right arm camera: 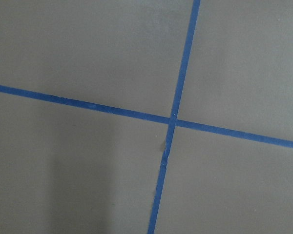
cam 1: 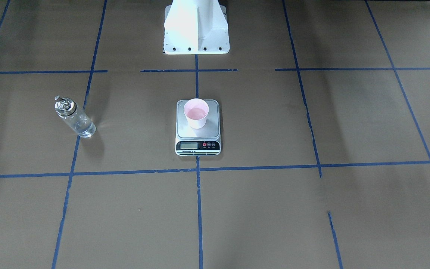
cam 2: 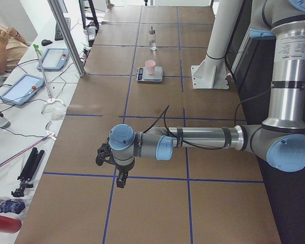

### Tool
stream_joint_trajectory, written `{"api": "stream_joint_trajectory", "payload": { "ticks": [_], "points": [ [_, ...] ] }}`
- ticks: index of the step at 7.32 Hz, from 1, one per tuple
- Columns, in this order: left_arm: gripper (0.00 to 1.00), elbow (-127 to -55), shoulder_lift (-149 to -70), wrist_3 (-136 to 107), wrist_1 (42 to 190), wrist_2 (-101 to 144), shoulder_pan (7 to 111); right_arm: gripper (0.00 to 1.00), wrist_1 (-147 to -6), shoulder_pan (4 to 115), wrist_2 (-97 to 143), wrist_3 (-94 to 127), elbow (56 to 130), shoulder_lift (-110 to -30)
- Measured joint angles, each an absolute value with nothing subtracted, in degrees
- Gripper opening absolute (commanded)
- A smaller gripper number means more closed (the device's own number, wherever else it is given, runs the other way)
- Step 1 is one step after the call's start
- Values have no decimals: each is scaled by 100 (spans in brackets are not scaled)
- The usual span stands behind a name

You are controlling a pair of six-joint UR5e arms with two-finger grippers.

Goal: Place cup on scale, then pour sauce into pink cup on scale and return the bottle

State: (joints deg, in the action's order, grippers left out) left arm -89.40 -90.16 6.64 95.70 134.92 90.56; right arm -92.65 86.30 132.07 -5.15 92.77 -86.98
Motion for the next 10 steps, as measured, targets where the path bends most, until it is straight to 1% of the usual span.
{"api": "stream_joint_trajectory", "payload": {
  "ticks": [3,10],
  "points": [
    [100,-8809,-9081,671,9508,13702,8736,100,-9448,8619,13358,-517,9401,-8867],
    [100,-8832,-9036,718,9654,13735,8675,100,-9176,8262,13544,-467,9477,-9115]
  ]
}}
